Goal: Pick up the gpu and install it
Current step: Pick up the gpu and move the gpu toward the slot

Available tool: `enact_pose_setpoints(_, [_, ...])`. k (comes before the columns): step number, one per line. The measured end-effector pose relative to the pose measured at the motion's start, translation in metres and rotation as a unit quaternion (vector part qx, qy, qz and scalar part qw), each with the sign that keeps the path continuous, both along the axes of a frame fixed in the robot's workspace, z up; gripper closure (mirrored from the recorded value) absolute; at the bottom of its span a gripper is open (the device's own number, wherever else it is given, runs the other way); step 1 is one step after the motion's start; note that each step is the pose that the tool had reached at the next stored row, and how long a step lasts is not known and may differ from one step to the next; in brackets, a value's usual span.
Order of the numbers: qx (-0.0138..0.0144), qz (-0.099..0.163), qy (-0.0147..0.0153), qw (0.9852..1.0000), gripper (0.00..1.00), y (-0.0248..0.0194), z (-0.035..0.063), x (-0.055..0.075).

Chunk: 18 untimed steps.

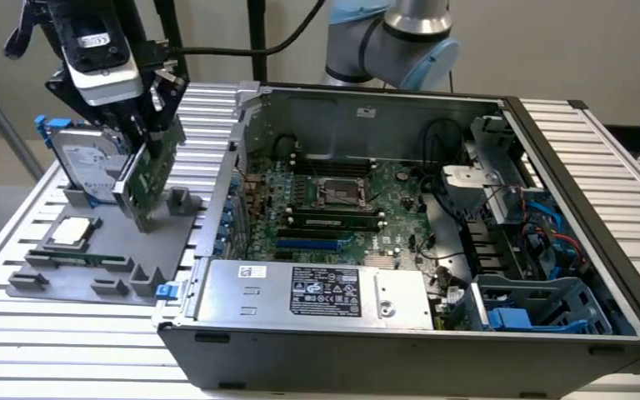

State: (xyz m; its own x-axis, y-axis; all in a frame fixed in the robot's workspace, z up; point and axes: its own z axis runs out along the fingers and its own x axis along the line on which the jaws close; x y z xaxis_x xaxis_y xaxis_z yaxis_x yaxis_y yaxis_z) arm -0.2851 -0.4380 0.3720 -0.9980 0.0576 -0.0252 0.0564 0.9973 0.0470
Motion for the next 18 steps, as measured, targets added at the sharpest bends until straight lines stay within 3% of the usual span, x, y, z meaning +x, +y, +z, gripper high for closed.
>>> enact_pose_setpoints(13, [0.0000, 0.000, 0.0015, 1.0000, 1.00, -0.0020, 0.0591, 0.053])
enact_pose_setpoints(18, [0.0001, 0.000, 0.0015, 1.0000, 1.00, -0.0027, 0.0657, 0.076])
